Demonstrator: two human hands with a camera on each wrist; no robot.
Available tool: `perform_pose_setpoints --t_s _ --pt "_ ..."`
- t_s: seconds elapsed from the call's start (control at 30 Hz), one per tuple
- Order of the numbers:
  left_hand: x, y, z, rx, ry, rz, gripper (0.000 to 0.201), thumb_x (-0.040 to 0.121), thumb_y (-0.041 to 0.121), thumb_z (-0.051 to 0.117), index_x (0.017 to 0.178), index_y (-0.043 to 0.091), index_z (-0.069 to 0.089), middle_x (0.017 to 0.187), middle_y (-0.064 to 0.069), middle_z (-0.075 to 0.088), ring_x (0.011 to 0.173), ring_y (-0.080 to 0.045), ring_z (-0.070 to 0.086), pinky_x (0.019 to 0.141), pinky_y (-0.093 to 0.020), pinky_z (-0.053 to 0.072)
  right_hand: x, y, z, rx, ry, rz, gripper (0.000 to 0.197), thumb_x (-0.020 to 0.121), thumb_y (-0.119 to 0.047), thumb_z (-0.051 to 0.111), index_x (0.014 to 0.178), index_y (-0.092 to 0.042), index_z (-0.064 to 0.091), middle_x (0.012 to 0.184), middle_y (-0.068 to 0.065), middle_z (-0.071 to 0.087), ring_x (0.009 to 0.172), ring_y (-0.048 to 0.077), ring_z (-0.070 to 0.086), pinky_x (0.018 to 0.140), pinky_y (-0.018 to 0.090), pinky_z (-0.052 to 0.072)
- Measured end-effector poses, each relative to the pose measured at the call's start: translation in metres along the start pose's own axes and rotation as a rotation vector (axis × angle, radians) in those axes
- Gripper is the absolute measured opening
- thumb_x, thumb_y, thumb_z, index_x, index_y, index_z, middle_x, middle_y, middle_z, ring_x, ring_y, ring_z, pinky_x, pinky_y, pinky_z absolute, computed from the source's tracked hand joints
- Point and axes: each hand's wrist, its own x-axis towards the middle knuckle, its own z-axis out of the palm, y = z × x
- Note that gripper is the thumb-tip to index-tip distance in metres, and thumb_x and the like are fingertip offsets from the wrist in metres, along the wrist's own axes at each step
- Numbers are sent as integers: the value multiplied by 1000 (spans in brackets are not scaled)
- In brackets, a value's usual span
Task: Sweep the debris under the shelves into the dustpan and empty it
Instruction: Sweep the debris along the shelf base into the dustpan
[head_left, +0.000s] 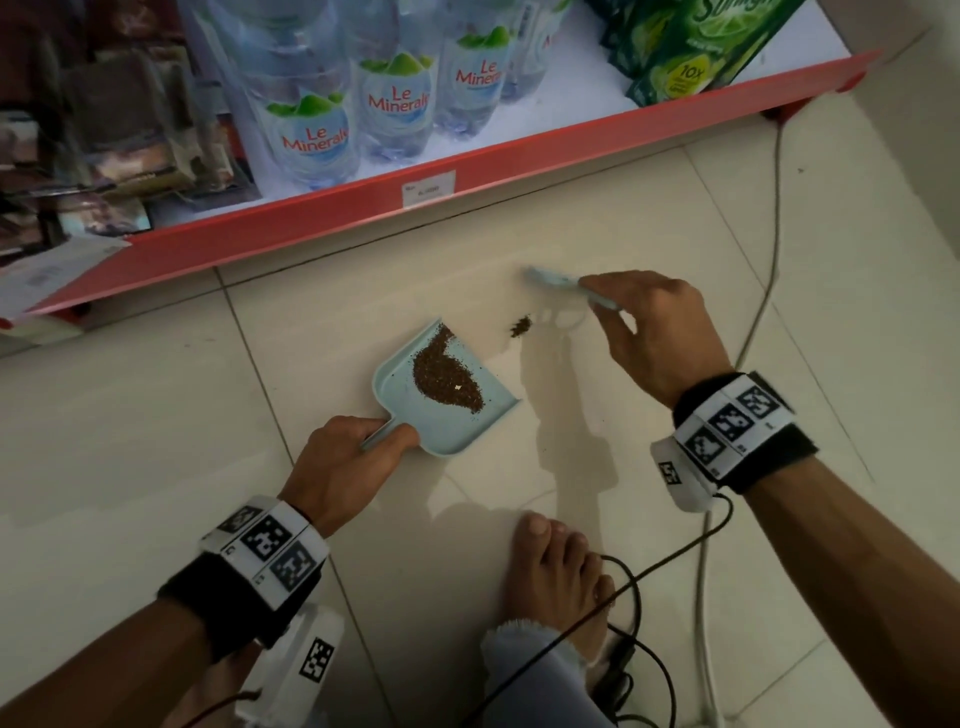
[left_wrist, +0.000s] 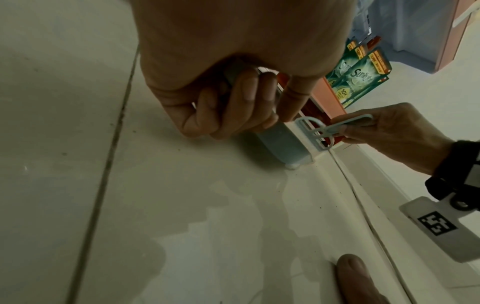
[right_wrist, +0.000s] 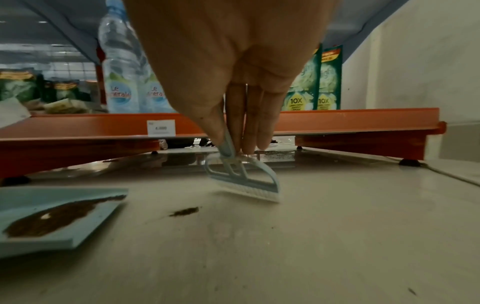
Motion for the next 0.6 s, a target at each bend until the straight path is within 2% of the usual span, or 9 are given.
perform_pose_setpoints --t_s 0.1,0.2,0.3,0.47,0.6 --pt "1 5 3 9 -11 -10 39 69 53 55 54 18 49 47 8 45 48 -12 42 56 -29 36 -7 -11 8 -5 -113 -6 25 95 -16 58 115 -12 72 111 10 73 94 30 70 81 42 57" --pt "2 7 5 12 -15 -17 38 68 53 55 55 18 50 50 5 46 52 -15 44 58 -30 37 -18 -22 9 59 -147 -39 23 95 -17 60 114 -14 73 108 8 74 88 27 70 78 39 57" --pt "3 8 7 20 -18 -16 38 69 53 55 56 17 51 51 4 47 53 -15 45 59 -31 38 -23 -29 6 89 -114 -37 21 95 -17 60 112 -15 72 101 5 75 82 26 69 73 41 57" --pt "4 10 10 44 -29 -24 38 70 53 54 57 17 51 52 4 49 55 -17 47 61 -32 40 -19 -27 -3 93 43 42 21 98 -21 56 113 -15 70 100 4 74 80 24 69 72 41 57" --pt "7 17 14 47 -50 -45 39 70 55 53 62 16 56 57 1 53 58 -19 50 63 -31 41 -15 -24 -5 40 49 120 20 96 -20 56 110 -14 71 95 6 74 75 27 68 69 42 57"
